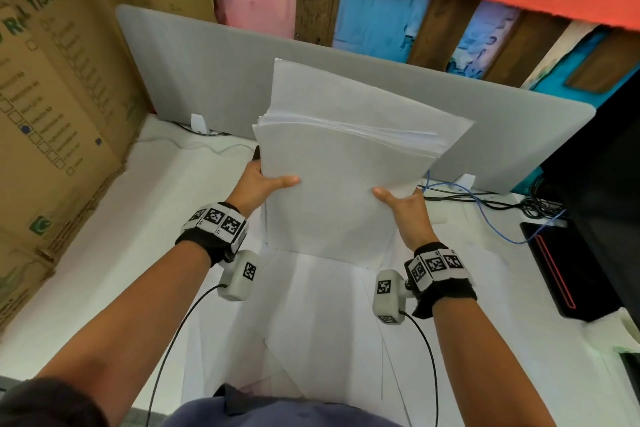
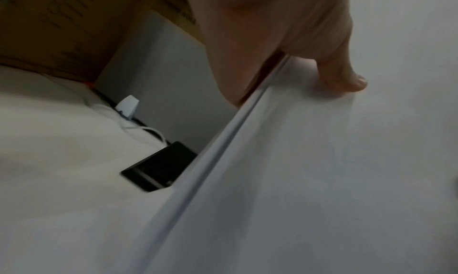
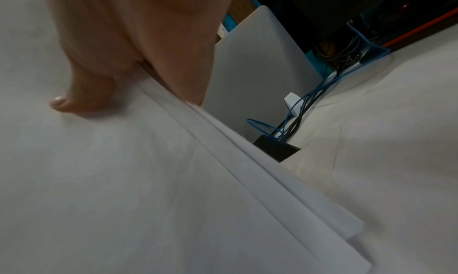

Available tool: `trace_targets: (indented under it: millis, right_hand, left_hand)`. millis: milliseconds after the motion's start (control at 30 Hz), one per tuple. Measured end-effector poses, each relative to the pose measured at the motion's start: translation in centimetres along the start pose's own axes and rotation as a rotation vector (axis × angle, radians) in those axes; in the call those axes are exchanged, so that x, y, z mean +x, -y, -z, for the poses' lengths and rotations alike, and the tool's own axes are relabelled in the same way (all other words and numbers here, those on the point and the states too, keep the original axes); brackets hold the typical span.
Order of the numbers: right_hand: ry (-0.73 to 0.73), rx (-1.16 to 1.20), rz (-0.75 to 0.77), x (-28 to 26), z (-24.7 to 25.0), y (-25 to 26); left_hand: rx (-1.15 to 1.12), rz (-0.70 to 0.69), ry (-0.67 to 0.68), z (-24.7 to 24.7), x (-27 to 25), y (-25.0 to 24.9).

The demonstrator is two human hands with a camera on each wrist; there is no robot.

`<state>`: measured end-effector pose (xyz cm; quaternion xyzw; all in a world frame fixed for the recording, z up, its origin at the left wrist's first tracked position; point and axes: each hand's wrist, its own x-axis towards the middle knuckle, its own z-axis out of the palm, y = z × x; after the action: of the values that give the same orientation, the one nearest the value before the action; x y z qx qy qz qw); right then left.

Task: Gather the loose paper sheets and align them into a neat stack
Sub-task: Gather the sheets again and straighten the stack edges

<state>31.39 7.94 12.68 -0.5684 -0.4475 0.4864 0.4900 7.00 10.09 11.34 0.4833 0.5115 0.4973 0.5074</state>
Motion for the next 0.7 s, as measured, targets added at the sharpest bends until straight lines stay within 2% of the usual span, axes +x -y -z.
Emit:
trace_targets:
  millis: [100, 200, 433, 700]
  right_hand:
    - [0.0, 0.01, -0.032, 0.1, 0.1, 0.1]
    - [0.001, 0.016, -0.047, -0.1, -0.2, -0.6]
    - [-0.122, 0.112, 0.037, -0.3, -0.6, -0.1]
    - [-0.069, 0.059, -0.002, -1.3, -0.1, -1.1]
  left_hand:
    - [0.01, 0.086, 0.023, 0.0, -0.2, 2.0]
    - [-0.026, 0.103, -0.051, -0.9, -0.6, 2.9]
    - [-0.145, -0.015, -0.2, -2.9, -1.2, 1.5]
    - [-0.109, 0.014, -0.1, -2.1, -1.4, 2.7]
